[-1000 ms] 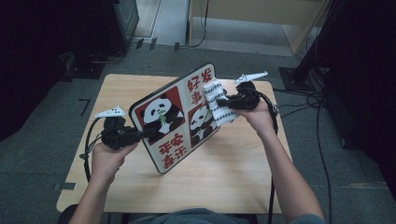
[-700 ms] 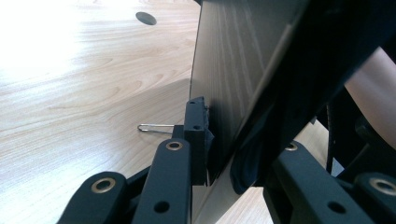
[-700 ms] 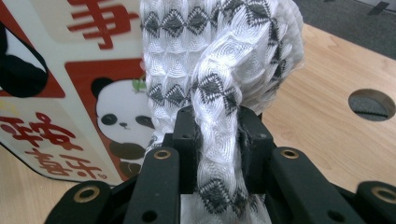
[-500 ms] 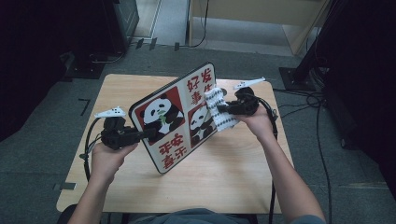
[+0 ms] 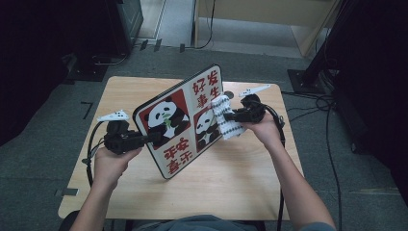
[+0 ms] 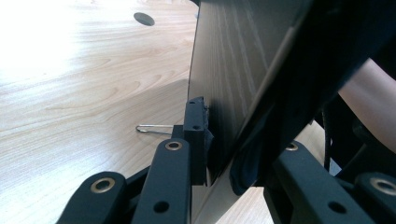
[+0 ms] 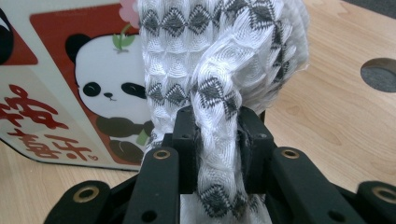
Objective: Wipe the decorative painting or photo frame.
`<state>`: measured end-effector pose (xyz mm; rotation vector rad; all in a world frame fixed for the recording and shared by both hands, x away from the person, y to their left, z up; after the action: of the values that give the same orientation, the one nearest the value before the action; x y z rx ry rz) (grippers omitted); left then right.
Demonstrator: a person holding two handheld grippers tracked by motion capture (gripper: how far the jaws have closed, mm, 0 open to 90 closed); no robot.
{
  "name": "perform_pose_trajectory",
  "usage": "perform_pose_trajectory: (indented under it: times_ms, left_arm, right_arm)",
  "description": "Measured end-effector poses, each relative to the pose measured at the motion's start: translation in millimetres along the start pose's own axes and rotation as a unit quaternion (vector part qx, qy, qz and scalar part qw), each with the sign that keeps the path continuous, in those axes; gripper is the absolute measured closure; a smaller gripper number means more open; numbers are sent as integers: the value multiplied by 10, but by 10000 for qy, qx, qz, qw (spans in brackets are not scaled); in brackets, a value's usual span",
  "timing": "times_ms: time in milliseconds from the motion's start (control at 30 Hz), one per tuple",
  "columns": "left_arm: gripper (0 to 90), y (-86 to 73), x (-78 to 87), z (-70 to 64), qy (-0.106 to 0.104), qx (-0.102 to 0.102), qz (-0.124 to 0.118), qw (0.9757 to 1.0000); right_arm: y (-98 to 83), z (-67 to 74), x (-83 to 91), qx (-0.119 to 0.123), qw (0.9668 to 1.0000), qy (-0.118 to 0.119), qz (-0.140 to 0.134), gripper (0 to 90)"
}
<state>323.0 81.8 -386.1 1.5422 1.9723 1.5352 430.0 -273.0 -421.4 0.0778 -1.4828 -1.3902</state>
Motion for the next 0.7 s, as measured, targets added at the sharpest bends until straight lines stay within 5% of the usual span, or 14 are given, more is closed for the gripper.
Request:
perform_pose_trajectory:
  times_ms: [700]
  left_arm:
    - [768, 0, -1, 1, -14, -6, -9, 10000]
  right_arm:
    - [-127, -42, -127, -119, 9997, 4, 199, 729]
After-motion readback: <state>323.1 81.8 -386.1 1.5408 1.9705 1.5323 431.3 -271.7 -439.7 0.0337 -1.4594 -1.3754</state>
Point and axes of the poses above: each handheld gripper's, and its own axes: x roughly backward along the jaws, y roughly out of its top, z roughly to its left, the point moved 4 cm from there along -x, roughly forward along the jaws, and after that the axes turned 5 degrees about -z, right-handed, at the moved point
